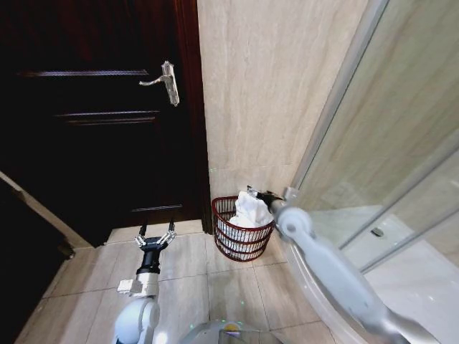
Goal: Discard the used towel into the hamper.
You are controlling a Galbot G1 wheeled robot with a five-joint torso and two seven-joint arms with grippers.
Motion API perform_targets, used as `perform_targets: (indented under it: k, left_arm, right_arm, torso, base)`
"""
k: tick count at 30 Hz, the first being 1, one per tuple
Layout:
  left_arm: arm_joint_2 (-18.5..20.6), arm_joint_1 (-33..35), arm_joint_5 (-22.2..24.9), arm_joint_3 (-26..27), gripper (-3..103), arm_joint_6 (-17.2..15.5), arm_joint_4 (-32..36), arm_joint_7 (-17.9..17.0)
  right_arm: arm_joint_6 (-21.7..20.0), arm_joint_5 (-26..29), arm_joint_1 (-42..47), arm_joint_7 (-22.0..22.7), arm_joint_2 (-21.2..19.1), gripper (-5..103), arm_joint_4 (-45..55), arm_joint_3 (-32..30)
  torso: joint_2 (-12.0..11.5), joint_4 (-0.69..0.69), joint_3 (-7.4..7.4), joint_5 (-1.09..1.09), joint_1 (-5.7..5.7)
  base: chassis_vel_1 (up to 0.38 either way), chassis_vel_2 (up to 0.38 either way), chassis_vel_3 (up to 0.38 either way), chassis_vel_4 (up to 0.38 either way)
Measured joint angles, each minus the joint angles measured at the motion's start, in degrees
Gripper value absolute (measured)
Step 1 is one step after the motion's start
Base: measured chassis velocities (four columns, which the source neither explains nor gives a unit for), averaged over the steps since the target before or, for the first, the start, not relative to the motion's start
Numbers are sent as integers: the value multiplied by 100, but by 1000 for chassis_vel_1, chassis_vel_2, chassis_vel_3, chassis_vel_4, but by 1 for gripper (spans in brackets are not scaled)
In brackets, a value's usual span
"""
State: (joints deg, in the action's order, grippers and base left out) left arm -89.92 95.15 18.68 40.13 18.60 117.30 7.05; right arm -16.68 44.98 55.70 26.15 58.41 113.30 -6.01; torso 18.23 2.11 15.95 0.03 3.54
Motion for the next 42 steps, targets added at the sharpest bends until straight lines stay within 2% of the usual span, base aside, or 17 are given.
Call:
perform_targets:
  k: [3, 4, 5, 7, 8, 10, 11, 12, 15, 19, 21, 23, 34, 42]
  left_arm:
    - [-63, -5, 0, -27, 100, -53, -12, -101]
    - [-63, -5, 0, -27, 100, -53, -12, -101]
    - [-70, -4, 0, -54, 100, -87, -1, -159]
    - [-37, 5, 0, -68, 100, -133, 46, -190]
    - [-37, 5, 0, -68, 100, -133, 46, -190]
    - [51, 59, -1, -86, 100, -208, 113, -182]
    - [51, 59, -1, -86, 100, -208, 113, -182]
    - [108, 101, -15, -113, 100, -251, 135, -166]
    - [173, 165, -104, -162, 100, -271, 159, -136]
    - [207, 174, -165, -167, 100, -356, 175, -181]
    - [207, 164, -185, -166, 100, -397, 187, -201]
    - [196, 107, -244, -177, 100, -521, 235, -218]
    - [43, 39, -376, -184, 100, -592, 372, -241]
    - [-30, 39, -381, -176, 100, -452, 260, -269]
  right_arm:
    - [618, -1348, 836, -383, 236, 100, 142, -331]
    - [618, -1348, 836, -383, 236, 100, 142, -331]
    - [925, -2051, 1253, -569, 399, 100, 188, -505]
    - [1335, -2853, 1826, -951, 668, 100, 228, -827]
    - [1335, -2853, 1826, -951, 668, 100, 228, -827]
    - [1902, -3683, 2472, -1231, 1071, 100, 261, -1201]
    - [1902, -3683, 2472, -1231, 1071, 100, 261, -1201]
    - [2167, -4017, 2777, -1275, 1354, 100, 288, -1380]
    - [2506, -4443, 3295, -1576, 1968, 100, 419, -1818]
    - [2772, -4683, 3548, -1733, 2229, 100, 460, -2150]
    - [2803, -4643, 3607, -1724, 2227, 100, 485, -2182]
    - [2842, -4376, 3737, -1599, 2148, 100, 559, -2201]
    - [2746, -4132, 4008, -1598, 2186, 100, 810, -2403]
    - [2625, -4030, 4132, -1645, 2239, 100, 951, -2454]
  torso:
    - [0, 2, 0, -1, 0]
    - [0, 2, 0, -1, 0]
    - [0, 4, 0, -3, -1]
    - [0, 3, 0, -2, 0]
    - [0, 3, 0, -2, 0]
    - [0, 2, 0, -4, -1]
    - [0, 2, 0, -4, -1]
    - [0, 2, 0, -3, -1]
    - [1, 2, 0, -4, -1]
    - [1, 3, 0, -4, -1]
    - [1, 3, 0, -4, -1]
    - [1, 4, 1, -3, 0]
    - [1, 3, 1, -2, 0]
    - [1, 4, 1, -2, 0]
  base:
    - [0, 0, 0, 0]
    - [0, 0, 0, 0]
    - [0, 0, 0, 0]
    - [0, 0, 0, 0]
    - [0, 0, 0, 0]
    - [0, 0, 0, 0]
    - [0, 0, 0, 0]
    - [0, 0, 0, 0]
    - [0, 0, 0, 0]
    - [0, 0, 0, 0]
    - [0, 0, 0, 0]
    - [0, 0, 0, 0]
    - [9, 6, 4, 9]
    - [64, 51, 47, 60]
